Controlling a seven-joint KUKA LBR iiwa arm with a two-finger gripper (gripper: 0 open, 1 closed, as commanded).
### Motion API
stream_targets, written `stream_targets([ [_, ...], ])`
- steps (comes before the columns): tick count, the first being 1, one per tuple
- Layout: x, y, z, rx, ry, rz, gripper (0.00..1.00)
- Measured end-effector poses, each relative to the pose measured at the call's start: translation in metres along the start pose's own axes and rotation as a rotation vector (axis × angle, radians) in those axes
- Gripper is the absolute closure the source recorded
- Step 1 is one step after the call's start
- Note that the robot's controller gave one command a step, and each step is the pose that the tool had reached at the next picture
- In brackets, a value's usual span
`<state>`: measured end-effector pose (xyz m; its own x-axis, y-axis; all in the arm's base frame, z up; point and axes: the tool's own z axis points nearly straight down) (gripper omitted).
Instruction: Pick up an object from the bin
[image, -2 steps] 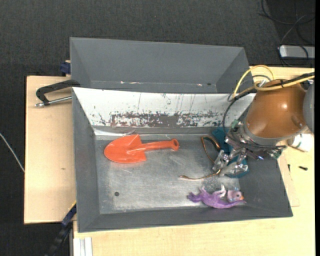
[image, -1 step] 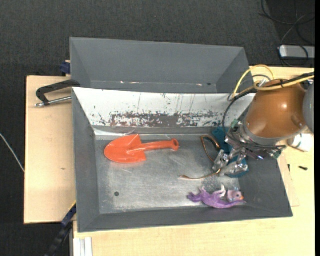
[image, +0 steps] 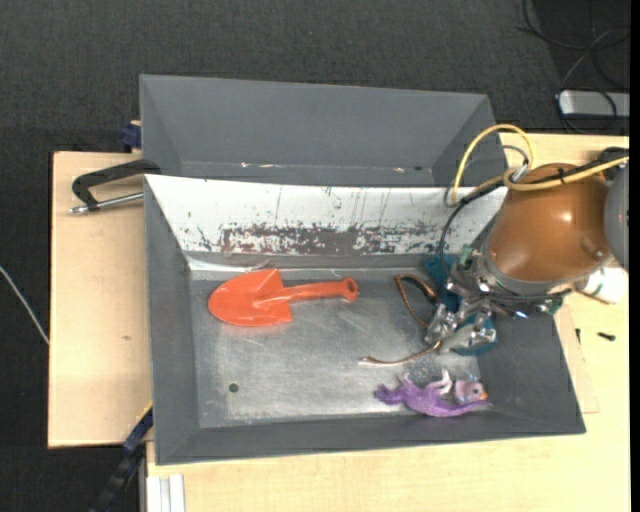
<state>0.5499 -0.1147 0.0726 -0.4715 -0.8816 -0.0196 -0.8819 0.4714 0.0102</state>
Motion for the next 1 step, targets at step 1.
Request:
stream_targets([
  [1,-0.0009,-0.0036,0.0007,-0.012,0.003,-0.017,1.0],
])
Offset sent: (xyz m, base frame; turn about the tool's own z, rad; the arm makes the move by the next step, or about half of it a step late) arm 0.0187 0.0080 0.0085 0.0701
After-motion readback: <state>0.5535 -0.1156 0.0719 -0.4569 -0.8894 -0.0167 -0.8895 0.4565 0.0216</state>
